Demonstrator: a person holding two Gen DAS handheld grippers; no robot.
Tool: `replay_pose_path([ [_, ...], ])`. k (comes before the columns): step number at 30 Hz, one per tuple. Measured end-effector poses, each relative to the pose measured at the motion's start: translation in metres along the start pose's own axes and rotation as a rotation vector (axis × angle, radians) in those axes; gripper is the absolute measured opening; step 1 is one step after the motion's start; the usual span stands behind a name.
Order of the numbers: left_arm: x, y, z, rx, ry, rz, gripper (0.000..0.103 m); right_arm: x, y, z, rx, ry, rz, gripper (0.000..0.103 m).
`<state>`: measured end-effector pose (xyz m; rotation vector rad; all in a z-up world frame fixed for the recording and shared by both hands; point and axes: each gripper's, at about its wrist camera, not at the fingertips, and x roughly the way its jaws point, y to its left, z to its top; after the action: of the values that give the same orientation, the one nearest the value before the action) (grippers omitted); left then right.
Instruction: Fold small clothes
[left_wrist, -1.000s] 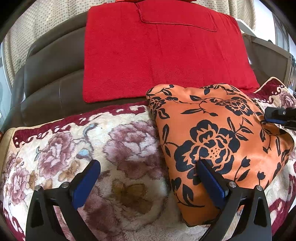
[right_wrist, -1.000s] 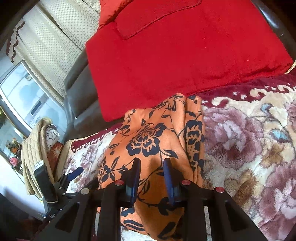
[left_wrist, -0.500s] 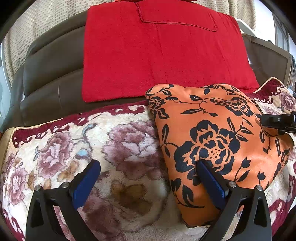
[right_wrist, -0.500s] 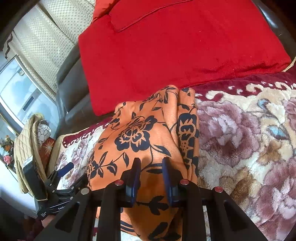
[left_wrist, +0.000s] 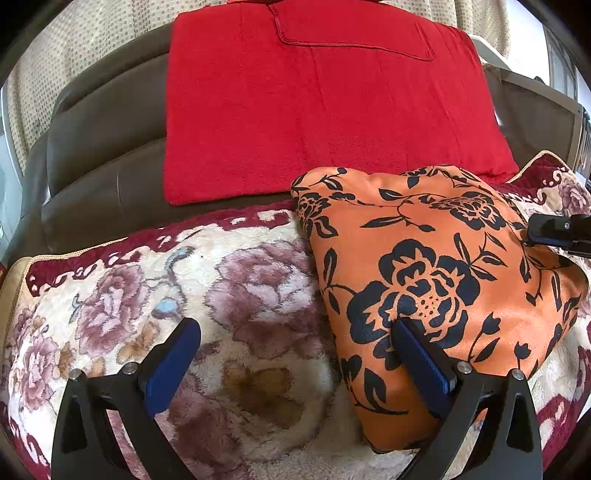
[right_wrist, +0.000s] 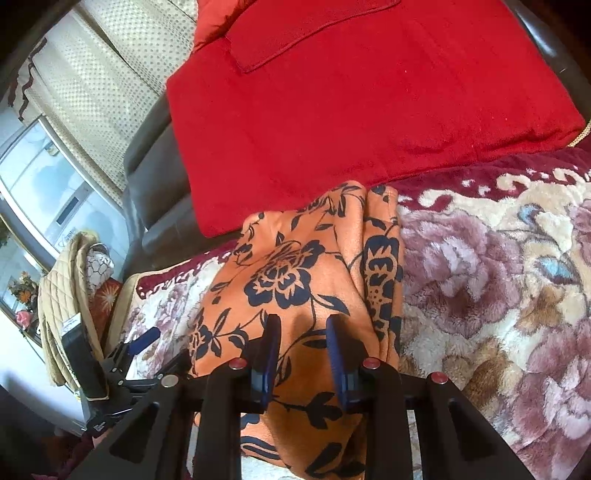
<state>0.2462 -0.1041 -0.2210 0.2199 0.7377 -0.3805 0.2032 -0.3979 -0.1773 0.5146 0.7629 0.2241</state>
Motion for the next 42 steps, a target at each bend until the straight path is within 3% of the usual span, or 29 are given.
replay_pose_path([
  [9,-0.001,0.000,0.000,0.002,0.002,0.003,0.103,-0.017,-0.011,0.004,0.046,-0.062,0.011,0.029],
  [10,-0.002,0.000,0.001,0.003,0.002,0.005,0.103,-0.019,-0.014,0.004,0.058,-0.065,0.008,0.037],
  [11,-0.002,0.000,0.001,0.004,0.002,0.006,0.103,-0.020,-0.017,0.004,0.075,-0.070,0.010,0.063],
  [12,-0.003,-0.001,0.001,0.005,0.003,0.007,0.103,-0.023,-0.021,0.003,0.106,-0.087,0.015,0.078],
  [13,-0.003,-0.001,0.001,0.006,0.004,0.009,0.103,-0.027,-0.024,0.003,0.128,-0.108,0.015,0.087],
  [16,-0.004,0.000,0.003,0.002,0.013,0.004,0.103,-0.029,-0.035,0.004,0.169,-0.102,0.020,0.086],
  [18,-0.005,0.007,0.008,-0.033,0.034,-0.038,0.103,-0.026,-0.044,0.004,0.198,-0.080,0.021,0.086],
  [22,-0.008,0.037,0.016,-0.199,0.032,-0.273,0.103,-0.018,-0.057,0.003,0.252,-0.034,0.043,0.086],
  [25,-0.001,0.053,0.017,-0.279,0.057,-0.374,0.103,-0.015,-0.068,0.002,0.295,-0.022,0.066,0.086],
  [30,0.033,0.064,0.009,-0.422,0.208,-0.561,0.103,-0.011,-0.083,0.001,0.350,-0.006,0.128,0.086],
  [33,0.048,0.060,0.004,-0.458,0.271,-0.626,0.103,-0.001,-0.091,0.001,0.384,0.022,0.162,0.087],
  [37,0.057,0.051,0.002,-0.460,0.303,-0.665,0.103,0.017,-0.095,0.001,0.402,0.053,0.179,0.086],
  [42,0.062,0.044,0.001,-0.479,0.311,-0.687,0.103,0.026,-0.091,0.007,0.387,0.028,0.183,0.087],
])
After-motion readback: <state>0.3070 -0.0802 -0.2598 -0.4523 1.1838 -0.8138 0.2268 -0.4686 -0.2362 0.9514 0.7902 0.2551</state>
